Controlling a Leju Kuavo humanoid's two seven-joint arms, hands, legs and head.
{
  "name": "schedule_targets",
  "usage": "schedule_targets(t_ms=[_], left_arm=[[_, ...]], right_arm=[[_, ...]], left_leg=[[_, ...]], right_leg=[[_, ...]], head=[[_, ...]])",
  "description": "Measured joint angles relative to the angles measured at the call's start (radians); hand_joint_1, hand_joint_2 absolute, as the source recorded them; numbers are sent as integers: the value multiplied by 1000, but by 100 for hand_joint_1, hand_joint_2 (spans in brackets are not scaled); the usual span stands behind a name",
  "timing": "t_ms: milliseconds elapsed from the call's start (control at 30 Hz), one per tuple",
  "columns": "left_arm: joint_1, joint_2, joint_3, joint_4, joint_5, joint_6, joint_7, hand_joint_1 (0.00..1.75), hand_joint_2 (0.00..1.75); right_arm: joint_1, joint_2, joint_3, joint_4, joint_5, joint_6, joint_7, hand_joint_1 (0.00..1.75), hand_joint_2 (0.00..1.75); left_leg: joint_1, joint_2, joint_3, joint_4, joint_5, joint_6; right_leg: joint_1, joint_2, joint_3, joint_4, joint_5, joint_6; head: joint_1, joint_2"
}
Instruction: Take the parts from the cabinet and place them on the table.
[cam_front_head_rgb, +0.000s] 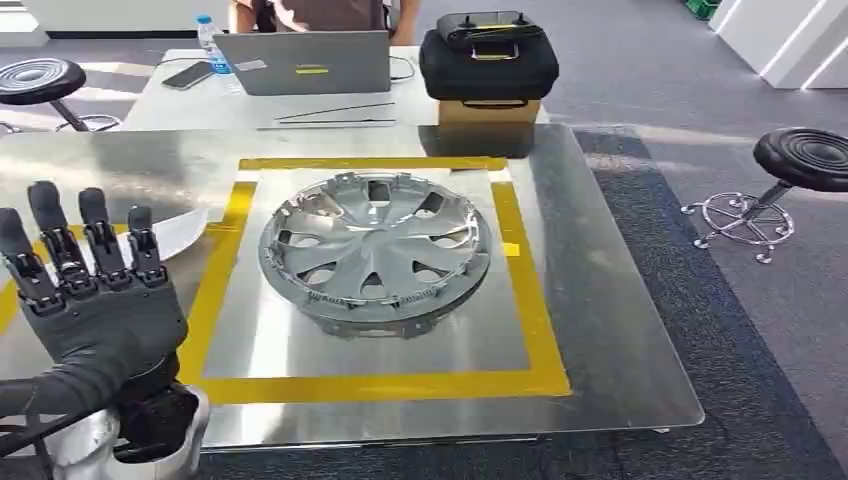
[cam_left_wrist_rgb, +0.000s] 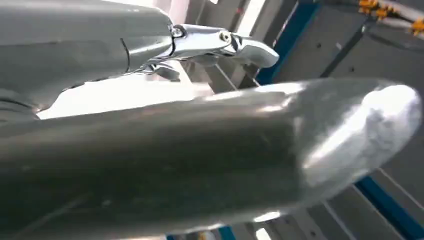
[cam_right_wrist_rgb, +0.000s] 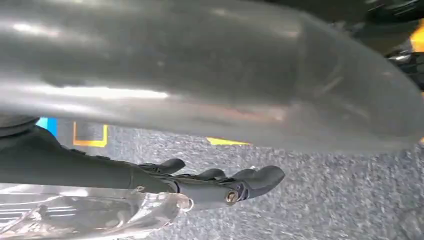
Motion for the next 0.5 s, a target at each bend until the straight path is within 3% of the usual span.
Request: schedule_targets(t_ms=[33, 100, 167, 200, 300, 333, 367, 400, 467, 500], left_arm=[[-1, 4, -7, 1, 3, -3, 1, 0, 0], [-2, 8, -25, 3, 11, -10, 10, 0, 0], [-5, 10, -40, 7, 15, -16, 13, 0, 0], [-5, 12, -45, 8, 18, -16, 13, 0, 0], [0, 15, -50, 14, 18, -16, 13, 0, 0], [5, 16, -51, 15, 18, -16, 13, 0, 0], [9, 16, -52, 17, 18, -16, 13, 0, 0], [10, 16, -54, 19, 18, -16, 13, 0, 0], [10, 16, -59, 19, 18, -16, 13, 0, 0], [9, 16, -63, 19, 18, -16, 13, 0, 0]], right_arm=[[0, 0, 0, 0, 0, 0, 0, 0, 0], [1, 0, 0, 0, 0, 0, 0, 0, 0], [2, 0, 0, 0, 0, 1, 0, 0, 0], [1, 0, 0, 0, 0, 1, -1, 0, 0], [1, 0, 0, 0, 0, 0, -2, 0, 0], [1, -1, 0, 0, 0, 0, -2, 0, 0], [2, -1, 0, 0, 0, 0, -2, 0, 0], [1, -1, 0, 0, 0, 0, -2, 0, 0], [1, -1, 0, 0, 0, 0, -3, 0, 0], [1, -1, 0, 0, 0, 0, -4, 0, 0]], left_leg=[[-1, -1, -2, 3, 4, -6], [2, -1, -2, -2, 10, -16], [4, 0, -5, 3, -3, -27], [2, 1, -18, 31, -35, -30], [3, 1, -111, 255, -162, -36], [3, 1, -127, 300, -176, -35], [3, 1, -117, 292, -163, -34], [3, 1, -88, 247, -135, -31], [3, 2, 20, 76, -67, -24], [2, 2, 67, 6, -61, -21]], right_leg=[[-1, 4, 1, -1, 10, -13], [4, 6, -6, 5, 12, -19], [-3, 3, -8, -4, 21, -36], [-3, 3, -11, -4, 25, -42], [-2, -1, -31, -4, 36, -50], [-1, -2, -39, -4, 41, -51], [0, -1, -46, -4, 48, -50], [0, -1, -53, -4, 54, -49], [0, 0, -63, -4, 66, -44], [2, 1, -67, -3, 72, -38]], head=[[-1, 0], [-2, 0], [-1, 0], [-4, 0], [-8, 0], [-9, 0], [-8, 0], [-9, 0], [-9, 0], [-9, 0]])
